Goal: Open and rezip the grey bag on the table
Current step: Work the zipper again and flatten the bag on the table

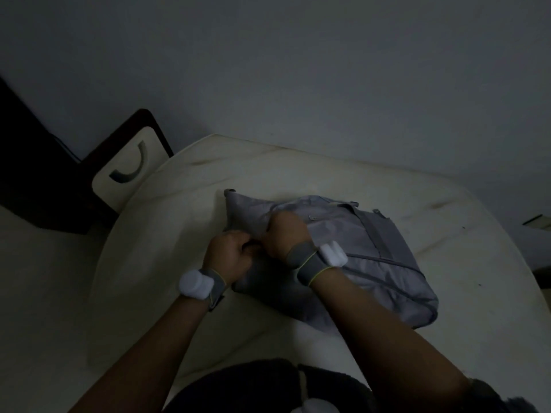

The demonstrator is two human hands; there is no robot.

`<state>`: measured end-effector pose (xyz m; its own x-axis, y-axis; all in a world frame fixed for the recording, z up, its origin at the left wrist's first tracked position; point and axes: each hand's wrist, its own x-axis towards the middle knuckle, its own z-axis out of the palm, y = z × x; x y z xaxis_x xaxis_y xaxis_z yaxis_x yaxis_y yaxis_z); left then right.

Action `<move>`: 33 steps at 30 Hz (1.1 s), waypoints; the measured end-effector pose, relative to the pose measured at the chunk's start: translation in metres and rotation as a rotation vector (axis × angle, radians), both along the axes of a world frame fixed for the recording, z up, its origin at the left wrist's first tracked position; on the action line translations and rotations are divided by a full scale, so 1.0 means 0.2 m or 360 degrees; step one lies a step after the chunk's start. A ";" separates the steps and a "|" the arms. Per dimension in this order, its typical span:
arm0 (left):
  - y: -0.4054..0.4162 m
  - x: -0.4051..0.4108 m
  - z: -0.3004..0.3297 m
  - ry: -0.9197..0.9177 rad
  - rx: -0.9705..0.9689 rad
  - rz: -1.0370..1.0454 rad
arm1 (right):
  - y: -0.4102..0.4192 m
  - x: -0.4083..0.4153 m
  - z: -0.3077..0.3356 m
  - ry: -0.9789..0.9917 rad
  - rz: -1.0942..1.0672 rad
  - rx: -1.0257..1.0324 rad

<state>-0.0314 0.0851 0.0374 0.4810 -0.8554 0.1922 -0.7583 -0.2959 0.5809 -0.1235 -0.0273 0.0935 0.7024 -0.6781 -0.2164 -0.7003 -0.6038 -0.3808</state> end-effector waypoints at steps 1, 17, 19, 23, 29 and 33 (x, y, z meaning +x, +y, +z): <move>-0.01 0.02 -0.01 -0.0008 0.0011 0.0008 | -0.04 -0.05 -0.01 0.0041 -0.0038 -0.0002; -0.11 0.00 0.02 -0.0284 0.0516 0.0089 | -0.55 -1.30 -0.25 -0.0086 -0.1086 0.0018; -0.18 -0.08 0.08 -0.0475 0.0567 0.0066 | -0.48 -1.34 -0.30 -0.0282 -0.1177 0.0091; -0.42 -0.38 0.09 -0.0661 0.0461 -0.0436 | -0.35 -1.44 -0.40 -0.0521 -0.1301 0.0054; -0.83 -0.95 0.02 -0.0620 0.0450 -0.1091 | -0.25 -1.50 -0.43 -0.0675 -0.1397 0.0104; -0.94 -1.16 -0.09 -0.0658 0.0612 -0.1147 | -0.24 -1.58 -0.45 -0.0731 -0.1324 0.0144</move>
<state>-0.2643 -0.1024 0.0186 -0.2378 -0.9626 -0.1298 -0.9602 0.2128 0.1811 -0.4390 -0.0760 0.0025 0.0320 -0.9928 -0.1154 -0.6623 0.0654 -0.7464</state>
